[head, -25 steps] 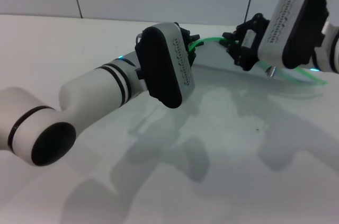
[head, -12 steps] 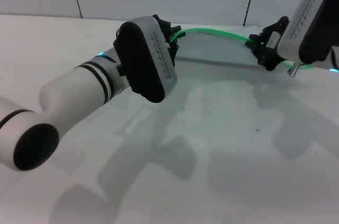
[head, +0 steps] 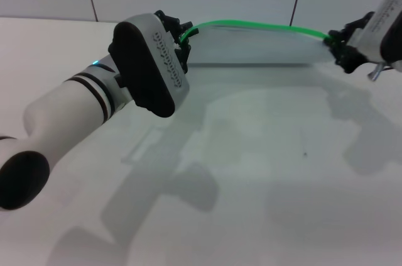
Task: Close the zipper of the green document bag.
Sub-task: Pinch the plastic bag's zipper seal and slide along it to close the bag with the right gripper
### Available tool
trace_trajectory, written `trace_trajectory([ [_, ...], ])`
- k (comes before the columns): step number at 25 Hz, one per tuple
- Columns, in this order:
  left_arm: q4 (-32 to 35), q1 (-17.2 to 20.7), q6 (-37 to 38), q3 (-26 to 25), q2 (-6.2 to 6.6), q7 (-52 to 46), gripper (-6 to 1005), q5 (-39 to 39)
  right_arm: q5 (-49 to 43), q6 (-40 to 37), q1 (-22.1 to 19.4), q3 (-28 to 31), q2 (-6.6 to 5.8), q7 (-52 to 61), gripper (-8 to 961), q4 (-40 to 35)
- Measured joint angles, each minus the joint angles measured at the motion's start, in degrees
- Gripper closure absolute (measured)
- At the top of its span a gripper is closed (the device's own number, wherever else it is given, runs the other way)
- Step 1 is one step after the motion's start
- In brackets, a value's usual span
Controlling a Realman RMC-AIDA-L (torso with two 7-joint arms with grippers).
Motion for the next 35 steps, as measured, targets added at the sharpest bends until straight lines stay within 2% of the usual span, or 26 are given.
trace_trajectory([
  [7,1.3,1.4,0.0,-1.2,-0.04,0.6,947,0.0,-0.9,0.0,-0.1,3.8,0.03,-0.7,871,0.4],
  [15,1.4,1.5,0.0,-1.4,-0.04,0.7,947,0.0,-0.8,0.0,-0.2,5.5,0.05,-1.6,871,0.5],
  [25,1.4,1.5,0.5,-1.7,-0.13,0.6,946,-0.3,-0.8,0.0,0.0,5.7,0.16,-2.0,863,1.1],
  [31,1.3,1.3,1.0,-2.8,-0.20,0.4,946,-0.4,-0.8,0.3,-0.5,5.5,0.31,3.3,859,-0.7],
  [35,1.3,1.3,3.7,-2.3,-0.29,-0.3,862,-1.5,0.3,-3.0,-3.0,4.4,0.97,4.0,720,-4.7],
])
